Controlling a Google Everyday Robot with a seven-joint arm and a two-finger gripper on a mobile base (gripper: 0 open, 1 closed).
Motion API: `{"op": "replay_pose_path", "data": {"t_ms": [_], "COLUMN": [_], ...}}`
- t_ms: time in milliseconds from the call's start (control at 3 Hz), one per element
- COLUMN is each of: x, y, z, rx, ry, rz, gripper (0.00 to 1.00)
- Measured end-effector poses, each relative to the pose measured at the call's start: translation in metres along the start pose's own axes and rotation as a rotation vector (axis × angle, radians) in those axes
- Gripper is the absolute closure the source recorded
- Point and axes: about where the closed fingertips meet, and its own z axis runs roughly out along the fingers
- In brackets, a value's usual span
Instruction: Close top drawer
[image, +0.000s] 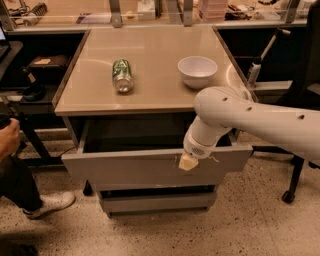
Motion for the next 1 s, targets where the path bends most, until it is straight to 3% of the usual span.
{"op": "replay_pose_path", "data": {"t_ms": [333, 1000], "x": [-0.0048, -0.0052], "y": [-0.0096, -0.0099], "z": [0.0036, 0.0037], "rx": [0.007, 0.007], "ry": [0.014, 0.014], "rz": [-0.009, -0.009], "gripper": [1.0, 0.59]}}
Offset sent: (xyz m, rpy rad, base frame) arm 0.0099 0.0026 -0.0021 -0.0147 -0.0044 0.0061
